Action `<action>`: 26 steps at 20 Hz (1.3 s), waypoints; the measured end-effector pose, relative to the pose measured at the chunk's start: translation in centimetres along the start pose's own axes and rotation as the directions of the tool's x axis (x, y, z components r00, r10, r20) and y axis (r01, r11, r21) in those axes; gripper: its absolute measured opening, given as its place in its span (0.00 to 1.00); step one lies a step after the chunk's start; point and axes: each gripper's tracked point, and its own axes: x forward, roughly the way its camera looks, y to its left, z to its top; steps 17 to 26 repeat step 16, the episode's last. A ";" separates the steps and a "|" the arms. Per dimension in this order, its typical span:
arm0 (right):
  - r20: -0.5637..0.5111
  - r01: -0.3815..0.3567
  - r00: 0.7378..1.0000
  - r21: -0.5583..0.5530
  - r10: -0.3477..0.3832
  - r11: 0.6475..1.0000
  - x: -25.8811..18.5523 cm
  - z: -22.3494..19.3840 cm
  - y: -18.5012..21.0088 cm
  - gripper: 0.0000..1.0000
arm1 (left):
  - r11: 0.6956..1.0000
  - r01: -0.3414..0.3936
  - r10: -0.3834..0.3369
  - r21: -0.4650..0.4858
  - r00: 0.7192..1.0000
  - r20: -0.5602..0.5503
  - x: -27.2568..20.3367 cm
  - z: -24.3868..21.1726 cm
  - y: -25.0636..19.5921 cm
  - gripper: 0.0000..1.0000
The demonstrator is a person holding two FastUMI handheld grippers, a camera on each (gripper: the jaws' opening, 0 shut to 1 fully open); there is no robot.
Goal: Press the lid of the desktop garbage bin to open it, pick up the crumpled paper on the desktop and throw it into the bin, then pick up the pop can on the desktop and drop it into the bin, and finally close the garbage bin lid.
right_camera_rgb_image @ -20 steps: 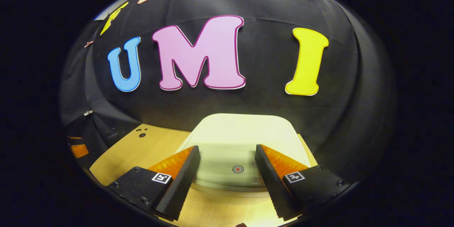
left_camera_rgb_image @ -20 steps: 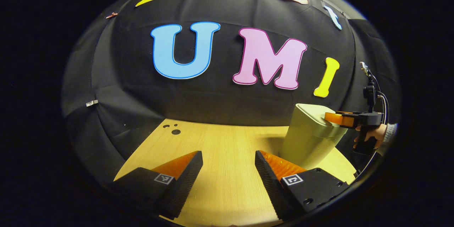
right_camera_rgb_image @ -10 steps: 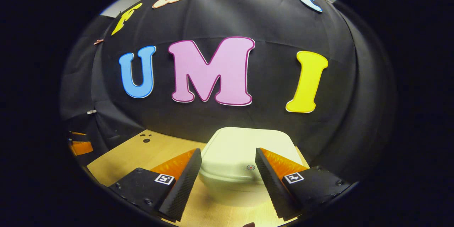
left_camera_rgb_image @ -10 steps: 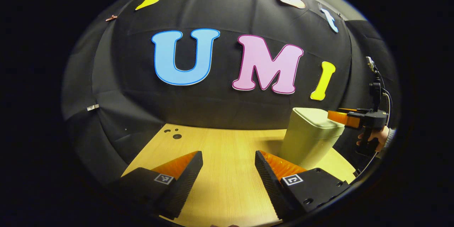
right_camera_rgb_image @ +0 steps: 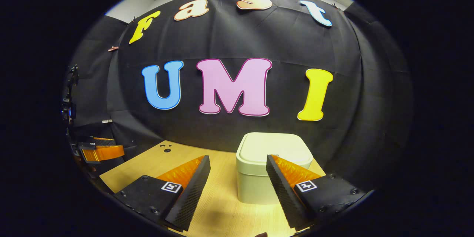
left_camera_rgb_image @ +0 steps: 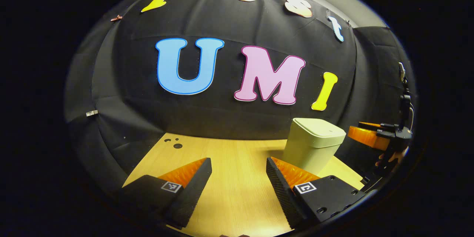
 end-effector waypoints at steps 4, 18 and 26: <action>-0.008 0.010 1.000 0.041 -0.010 0.999 -1.7 -1.4 0.4 0.95 | 1.000 -0.001 0.001 0.004 1.000 -0.002 -0.4 -0.1 -0.1 0.95; -0.054 -0.114 0.992 -0.003 0.114 0.993 -1.5 -3.2 0.3 0.96 | 0.995 -0.100 0.099 -0.007 0.995 -0.013 0.9 -0.4 -2.9 0.95; -0.054 -0.114 0.992 -0.003 0.114 0.993 -1.5 -3.2 0.3 0.96 | 0.995 -0.100 0.099 -0.007 0.995 -0.013 0.9 -0.4 -2.9 0.95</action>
